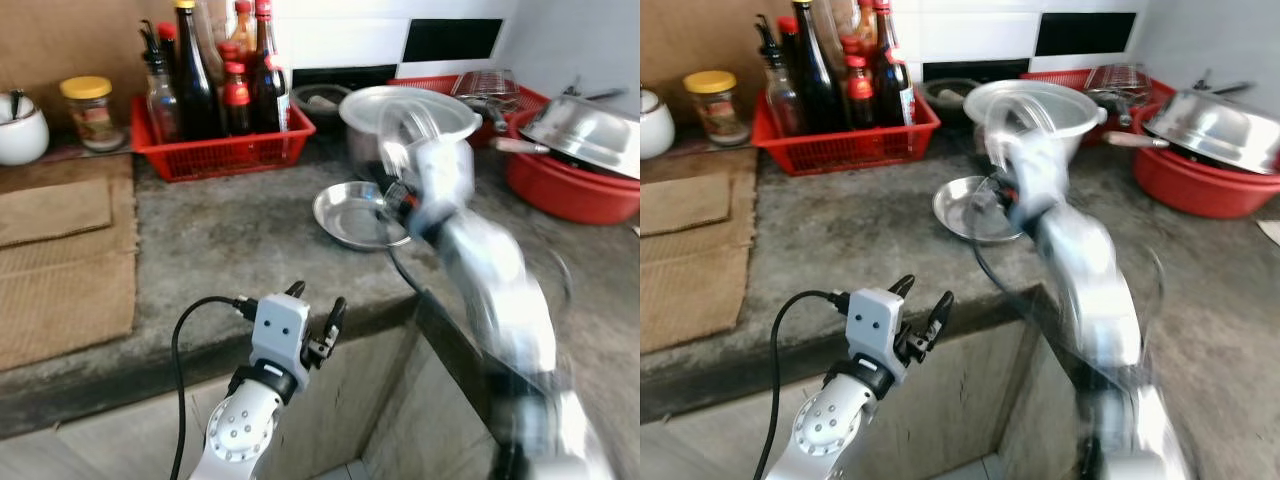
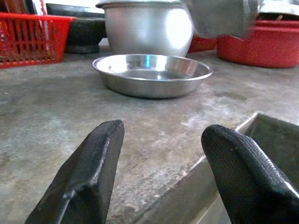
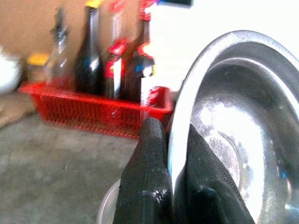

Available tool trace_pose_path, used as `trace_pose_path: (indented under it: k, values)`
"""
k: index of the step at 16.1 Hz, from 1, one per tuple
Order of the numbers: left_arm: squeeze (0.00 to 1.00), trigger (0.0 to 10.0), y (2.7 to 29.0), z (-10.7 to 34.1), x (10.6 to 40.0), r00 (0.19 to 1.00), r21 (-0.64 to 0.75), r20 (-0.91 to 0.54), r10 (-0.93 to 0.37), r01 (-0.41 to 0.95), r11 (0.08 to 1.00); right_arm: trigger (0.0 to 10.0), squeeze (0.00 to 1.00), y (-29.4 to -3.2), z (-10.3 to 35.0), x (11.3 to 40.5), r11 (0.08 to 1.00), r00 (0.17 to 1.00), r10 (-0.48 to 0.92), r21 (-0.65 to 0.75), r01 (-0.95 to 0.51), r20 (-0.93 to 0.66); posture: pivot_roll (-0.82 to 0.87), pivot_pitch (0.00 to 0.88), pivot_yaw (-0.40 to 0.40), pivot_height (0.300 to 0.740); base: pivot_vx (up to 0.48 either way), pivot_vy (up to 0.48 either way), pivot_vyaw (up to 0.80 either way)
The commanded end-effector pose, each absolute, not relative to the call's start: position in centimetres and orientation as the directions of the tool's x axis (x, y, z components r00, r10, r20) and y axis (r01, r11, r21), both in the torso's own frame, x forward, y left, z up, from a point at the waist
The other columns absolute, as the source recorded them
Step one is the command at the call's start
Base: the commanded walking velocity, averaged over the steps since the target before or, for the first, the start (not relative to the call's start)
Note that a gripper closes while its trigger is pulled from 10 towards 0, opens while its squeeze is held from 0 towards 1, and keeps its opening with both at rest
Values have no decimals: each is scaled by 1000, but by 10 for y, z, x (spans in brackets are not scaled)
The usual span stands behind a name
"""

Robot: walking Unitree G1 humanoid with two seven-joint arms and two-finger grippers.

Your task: Kitchen organization

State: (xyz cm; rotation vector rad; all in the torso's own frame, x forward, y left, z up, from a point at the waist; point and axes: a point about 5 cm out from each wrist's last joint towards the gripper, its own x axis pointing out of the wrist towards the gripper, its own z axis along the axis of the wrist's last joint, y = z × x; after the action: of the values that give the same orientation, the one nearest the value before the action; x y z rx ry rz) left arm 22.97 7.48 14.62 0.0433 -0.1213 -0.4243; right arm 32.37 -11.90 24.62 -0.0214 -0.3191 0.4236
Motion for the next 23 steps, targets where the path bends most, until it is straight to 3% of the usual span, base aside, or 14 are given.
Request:
trace_pose_path:
  k: [1,4,8,16,17,18,19,20,23]
  values:
    - [0,10000,74,147,229,900,65,112,-422,417,906,0,0,-131,254,310,953,881,301,-74,-295,366,130,24,-74,740,0,0,0]
    - [0,10000,73,152,230,895,65,134,-425,420,905,0,0,-142,229,276,994,928,110,-42,-101,356,130,16,-73,740,0,0,0]
    - [0,10000,75,155,232,894,69,152,-421,415,907,0,0,-148,203,249,999,960,2,-36,9,279,122,0,-62,740,0,0,0]
    - [0,10000,75,156,235,892,85,161,-423,414,906,0,0,-144,196,249,997,969,-65,-26,74,237,120,0,-55,740,0,0,0]
    - [0,10000,74,156,234,892,86,161,-423,414,906,549,0,-143,195,249,997,971,-62,-26,70,230,118,0,-52,740,0,0,0]
    - [0,10000,74,156,234,892,86,161,-423,415,906,2157,0,-143,195,250,997,972,-63,-25,70,228,117,0,-54,740,0,0,0]
    - [0,10000,74,155,234,892,85,160,-423,415,906,9255,0,-143,195,250,997,973,-62,-24,69,224,114,0,-56,740,0,0,0]
    - [0,10000,73,155,233,892,83,159,-423,415,906,10000,0,-142,194,251,997,974,-62,-23,69,218,112,1,-58,740,0,0,0]
    - [0,10000,72,156,234,891,80,164,-424,416,906,10000,0,-140,196,251,998,974,-55,-27,62,221,108,4,-52,740,0,0,0]
